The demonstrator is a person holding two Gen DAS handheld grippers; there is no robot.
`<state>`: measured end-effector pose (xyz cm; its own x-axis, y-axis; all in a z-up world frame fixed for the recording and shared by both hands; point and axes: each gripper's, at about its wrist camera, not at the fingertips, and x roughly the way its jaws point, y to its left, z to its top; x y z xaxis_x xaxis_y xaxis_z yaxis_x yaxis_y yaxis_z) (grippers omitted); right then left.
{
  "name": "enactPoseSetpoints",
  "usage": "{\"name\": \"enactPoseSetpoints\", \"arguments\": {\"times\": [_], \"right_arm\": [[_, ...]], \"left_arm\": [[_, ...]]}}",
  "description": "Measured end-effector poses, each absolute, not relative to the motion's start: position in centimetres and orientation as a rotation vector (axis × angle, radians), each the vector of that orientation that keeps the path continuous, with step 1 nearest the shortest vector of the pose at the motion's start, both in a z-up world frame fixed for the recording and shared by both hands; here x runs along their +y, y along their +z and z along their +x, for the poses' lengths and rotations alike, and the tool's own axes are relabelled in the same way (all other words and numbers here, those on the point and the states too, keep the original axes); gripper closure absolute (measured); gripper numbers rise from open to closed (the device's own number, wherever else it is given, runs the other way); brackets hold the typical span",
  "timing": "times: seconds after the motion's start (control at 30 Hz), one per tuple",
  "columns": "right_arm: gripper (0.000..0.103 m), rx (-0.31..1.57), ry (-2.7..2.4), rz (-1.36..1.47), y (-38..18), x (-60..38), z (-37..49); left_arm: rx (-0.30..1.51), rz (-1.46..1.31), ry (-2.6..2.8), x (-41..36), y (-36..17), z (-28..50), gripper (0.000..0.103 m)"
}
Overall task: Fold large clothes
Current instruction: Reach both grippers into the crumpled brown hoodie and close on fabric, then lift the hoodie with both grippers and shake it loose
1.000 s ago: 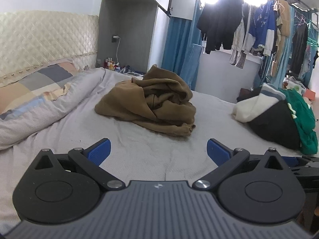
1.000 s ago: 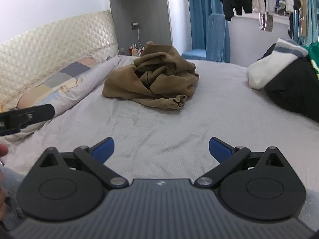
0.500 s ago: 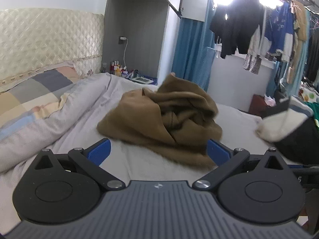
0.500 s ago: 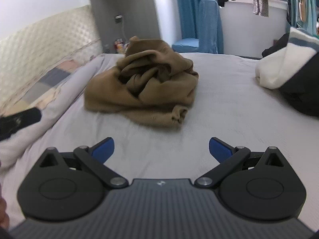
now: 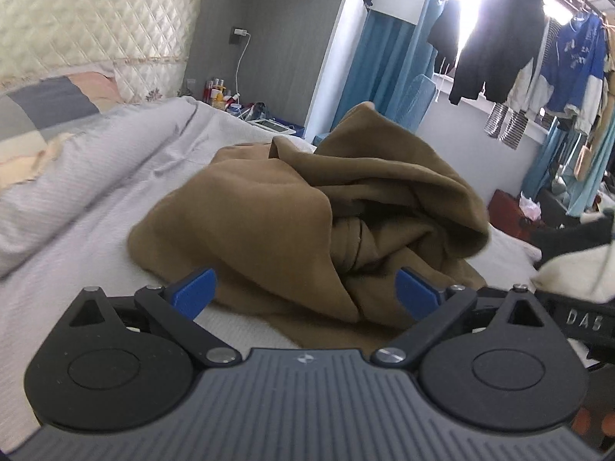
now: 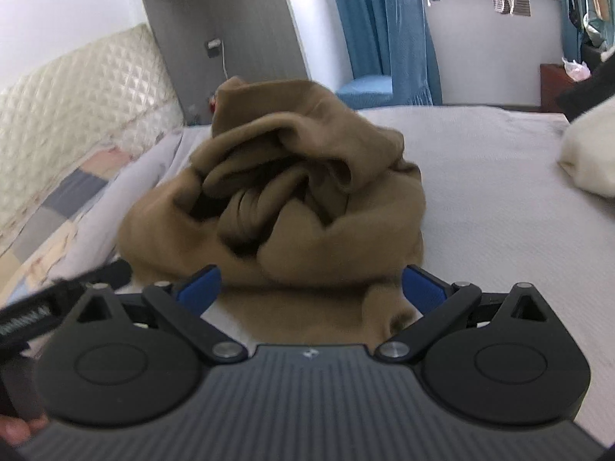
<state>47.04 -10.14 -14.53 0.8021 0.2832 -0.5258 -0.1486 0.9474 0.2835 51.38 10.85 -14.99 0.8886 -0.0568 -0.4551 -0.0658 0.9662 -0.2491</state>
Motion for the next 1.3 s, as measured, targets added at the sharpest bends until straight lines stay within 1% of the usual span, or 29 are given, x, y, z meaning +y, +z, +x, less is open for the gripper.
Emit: {"name": "enactPoseSetpoints", "arguments": {"times": [0.17,0.2,0.23,0.27,0.33,0.37,0.4,0.43,0.47,0.5,0.57,0.6,0.63,0.67,0.7,0.73,0.83,0.9,1.0,1.17,1.2,1.3], "right_arm": [[0.008,0.498,0.226,0.261,-15.3,-10.1,51.6],[0.013,0.496,0.231,0.262,-15.5,-10.0,52.9],[0.022,0.501,0.236,0.270,-15.6,-9.9,54.0],[0.027,0.504,0.234,0.275,-15.7,-9.8,55.2],[0.028,0.483,0.209,0.257,-15.9,-9.3,57.2],[0.032,0.468,0.199,0.246,-15.9,-9.2,57.9],[0.035,0.461,0.189,0.238,-15.9,-9.1,58.5],[0.041,0.449,0.182,0.238,-16.0,-9.2,58.8],[0.054,0.431,0.181,0.238,-16.2,-9.4,58.7],[0.063,0.414,0.176,0.229,-16.4,-9.6,58.7],[0.072,0.400,0.176,0.236,-16.7,-10.2,58.5],[0.075,0.396,0.182,0.242,-16.7,-10.3,58.3],[0.081,0.390,0.187,0.233,-16.5,-10.5,58.0],[0.090,0.386,0.186,0.228,-16.3,-10.6,57.9],[0.091,0.380,0.180,0.232,-15.9,-10.8,57.6],[0.095,0.370,0.166,0.232,-15.5,-11.0,57.2],[0.095,0.350,0.152,0.195,-14.3,-11.7,56.0],[0.095,0.354,0.156,0.225,-13.6,-12.8,55.2],[0.095,0.327,0.165,0.221,-13.0,-13.6,52.9],[0.096,0.247,0.205,0.147,-11.7,-13.7,47.9],[0.096,0.223,0.213,0.130,-11.1,-13.8,46.9],[0.096,0.162,0.246,0.110,-9.3,-14.2,44.0]], "left_arm": [[0.422,-0.301,0.025,10.9,-16.6,56.6,0.006],[0.412,-0.303,0.041,10.8,-16.8,57.6,0.006],[0.411,-0.300,0.058,10.8,-16.8,58.7,0.006],[0.413,-0.291,0.081,10.7,-17.0,59.8,0.008],[0.419,-0.265,0.141,10.5,-17.2,61.6,0.012],[0.421,-0.245,0.170,10.5,-17.3,62.3,0.018],[0.428,-0.223,0.196,10.4,-17.4,63.2,0.019],[0.427,-0.214,0.192,10.5,-17.4,63.7,0.024],[0.429,-0.210,0.190,10.6,-17.3,64.1,0.034],[0.437,-0.210,0.184,10.5,-17.2,64.5,0.040],[0.445,-0.201,0.181,10.5,-16.6,64.5,0.073],[0.451,-0.184,0.188,10.2,-16.2,64.4,0.077],[0.450,-0.172,0.195,10.2,-15.9,64.0,0.081],[0.448,-0.165,0.200,10.3,-15.6,63.3,0.084],[0.453,-0.162,0.204,10.4,-15.3,62.6,0.084],[0.457,-0.165,0.206,10.6,-15.1,61.8,0.085],[0.471,-0.202,0.217,11.0,-15.6,58.5,0.087],[0.474,-0.207,0.223,11.1,-16.2,56.0,0.088],[0.470,-0.205,0.232,11.4,-16.7,52.1,0.091],[0.482,-0.303,0.246,12.4,-16.7,46.1,0.099],[0.478,-0.316,0.259,12.6,-16.4,44.7,0.103],[0.396,-0.277,0.350,13.6,-14.7,40.4,0.103]]}}
